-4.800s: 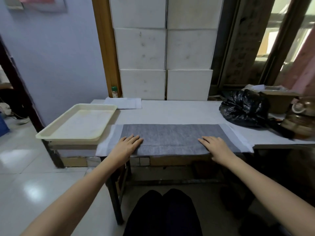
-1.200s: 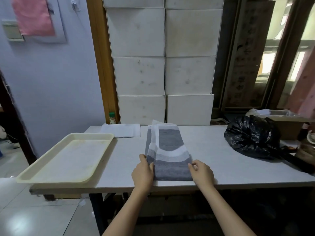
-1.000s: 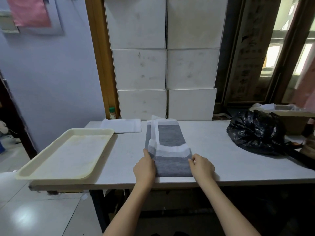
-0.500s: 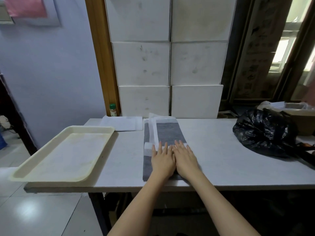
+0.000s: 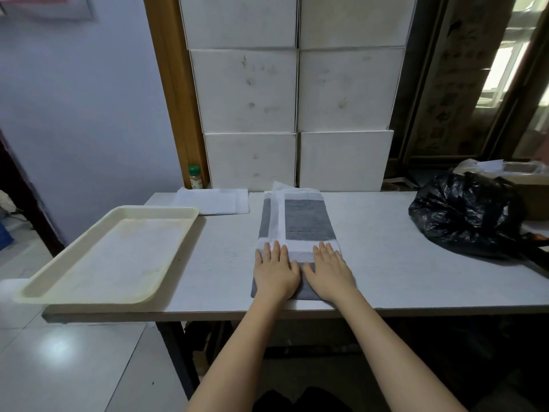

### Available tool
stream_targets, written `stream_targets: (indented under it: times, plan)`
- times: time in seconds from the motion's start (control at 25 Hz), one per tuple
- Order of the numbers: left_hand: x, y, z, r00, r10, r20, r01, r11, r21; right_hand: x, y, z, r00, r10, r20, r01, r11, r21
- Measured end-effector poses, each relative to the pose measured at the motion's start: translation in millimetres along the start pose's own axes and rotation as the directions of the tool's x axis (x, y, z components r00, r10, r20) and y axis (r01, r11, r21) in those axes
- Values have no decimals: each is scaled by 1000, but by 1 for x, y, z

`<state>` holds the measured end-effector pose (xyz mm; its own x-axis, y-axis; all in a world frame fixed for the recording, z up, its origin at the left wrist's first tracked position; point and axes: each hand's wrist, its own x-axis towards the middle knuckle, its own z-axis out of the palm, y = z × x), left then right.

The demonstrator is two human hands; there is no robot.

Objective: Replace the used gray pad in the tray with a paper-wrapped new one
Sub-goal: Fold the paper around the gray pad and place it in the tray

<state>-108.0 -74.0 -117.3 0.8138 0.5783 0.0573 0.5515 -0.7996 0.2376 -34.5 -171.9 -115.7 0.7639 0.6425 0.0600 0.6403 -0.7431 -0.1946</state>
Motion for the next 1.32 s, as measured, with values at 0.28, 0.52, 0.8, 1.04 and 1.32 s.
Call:
stream_targets:
  times: [0.28, 0.52, 0.8, 1.04, 1.32]
  plan:
    - [-1, -2, 0, 998, 60, 14, -59, 998, -22, 11, -1, 1, 990, -138, 23, 137, 990, 17]
    - [-1, 1, 1, 1000, 9, -16, -10, 999, -51, 12, 0, 4, 999, -36, 29, 36, 999, 3]
    - [-2, -1, -1, 994, -103, -24, 102, 993, -58, 8, -2, 1, 987, 155, 39, -155, 988, -16]
    - [12, -41, -26, 993, 110, 38, -116, 968, 224, -28, -3, -25, 985, 104, 141, -80, 982, -169]
    - [27, -36, -44, 990, 134, -45, -92, 853, 514, -81, -68, -22, 996, -82, 41, 90, 959, -269]
